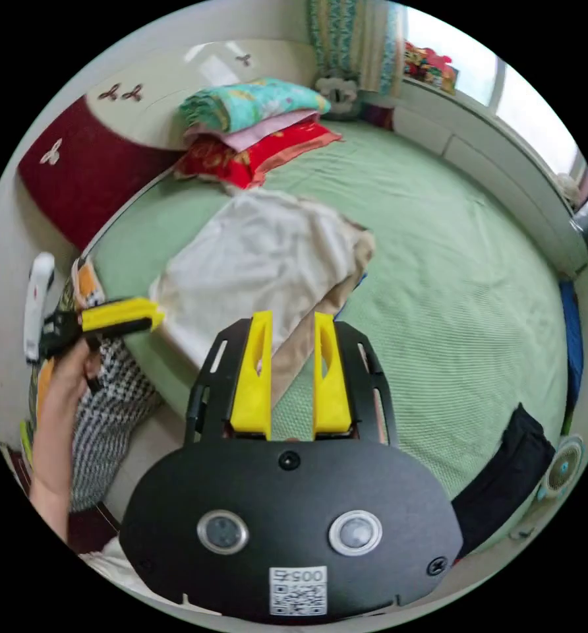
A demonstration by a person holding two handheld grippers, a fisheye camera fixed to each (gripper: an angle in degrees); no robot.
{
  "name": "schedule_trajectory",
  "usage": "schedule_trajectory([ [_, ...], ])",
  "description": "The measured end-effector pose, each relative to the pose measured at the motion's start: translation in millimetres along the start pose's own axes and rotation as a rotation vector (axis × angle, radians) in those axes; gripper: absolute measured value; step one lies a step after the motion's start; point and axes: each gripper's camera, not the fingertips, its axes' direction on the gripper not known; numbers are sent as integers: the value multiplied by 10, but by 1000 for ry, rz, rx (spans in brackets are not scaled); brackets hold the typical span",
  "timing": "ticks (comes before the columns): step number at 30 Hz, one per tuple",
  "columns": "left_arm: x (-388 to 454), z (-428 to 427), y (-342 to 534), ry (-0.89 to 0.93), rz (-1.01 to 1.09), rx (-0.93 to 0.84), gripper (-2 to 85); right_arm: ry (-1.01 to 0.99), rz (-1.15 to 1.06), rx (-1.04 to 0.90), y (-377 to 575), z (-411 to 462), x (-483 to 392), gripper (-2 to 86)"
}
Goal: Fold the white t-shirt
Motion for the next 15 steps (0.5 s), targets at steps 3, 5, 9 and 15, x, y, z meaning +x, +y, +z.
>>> schedule_trajectory([
  [3, 89, -224, 83, -87, 29, 111, 80, -39, -48, 35, 467, 176, -210, 76],
  [5, 222, -241, 44, -129, 64, 124, 69, -77, -45, 87, 635, 216, -324, 68],
  [9, 287, 176, -64, -216, 19, -23, 46, -24, -44, 73, 853, 465, -596, 30],
  [15, 386, -55, 120, -218, -32, 54, 39, -5, -16, 48, 1223, 226, -489, 49],
])
